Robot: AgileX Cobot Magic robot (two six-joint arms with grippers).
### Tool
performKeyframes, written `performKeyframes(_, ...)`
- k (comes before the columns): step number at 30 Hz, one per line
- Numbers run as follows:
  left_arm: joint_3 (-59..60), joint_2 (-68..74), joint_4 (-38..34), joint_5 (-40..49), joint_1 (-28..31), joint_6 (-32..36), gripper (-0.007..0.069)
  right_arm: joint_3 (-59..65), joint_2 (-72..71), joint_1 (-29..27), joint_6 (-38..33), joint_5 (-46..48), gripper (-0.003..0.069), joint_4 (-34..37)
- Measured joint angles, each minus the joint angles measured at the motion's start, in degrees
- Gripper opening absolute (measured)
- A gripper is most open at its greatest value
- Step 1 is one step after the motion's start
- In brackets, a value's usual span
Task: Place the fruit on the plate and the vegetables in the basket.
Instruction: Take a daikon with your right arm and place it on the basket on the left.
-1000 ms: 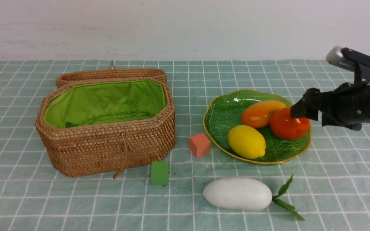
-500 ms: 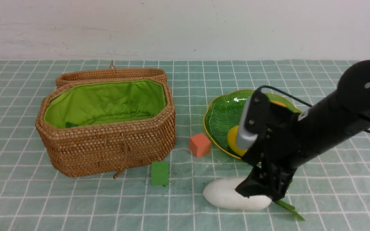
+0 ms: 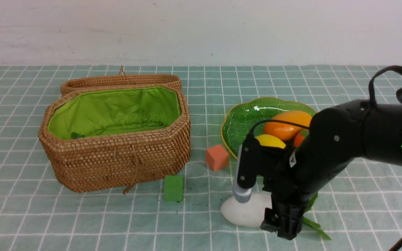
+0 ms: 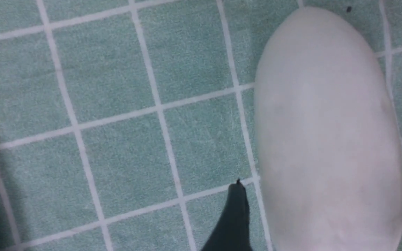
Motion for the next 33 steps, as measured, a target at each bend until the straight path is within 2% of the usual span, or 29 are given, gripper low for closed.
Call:
performKeyframes(7,0.0,0.0,0.14,0.0,0.0,0.0,0.015,-0.08,3.23,0.0,-0.01,-2.76,0.052,-0.08)
performKeyframes(19,0.0,0.0,0.18,0.0,0.0,0.0,0.0164,-4.31,2.54,0.0,-0.9,0.45,0.0519,2.11)
performKeyframes(22,0.0,0.0,0.18,0.0,0.0,0.0,0.0165,-11.93,1.88,0.0,-1.48,4.7,0.0519,7.35)
performKeyframes(26,0.0,0.0,0.18,0.0,0.0,0.0,0.0165,-24.36,2.61,0.0,-5.71,8.53,0.0519,16.48)
performKeyframes(30,0.0,0.0,0.18,0.0,0.0,0.0,0.0165,-36.64,7.17,0.05,-10.35,6.82,0.0519,27.92)
performKeyframes(33,0.0,0.0,0.18,0.0,0.0,0.0,0.0165,-40.99,10.63,0.17,-13.04,3.28,0.0519,34.27)
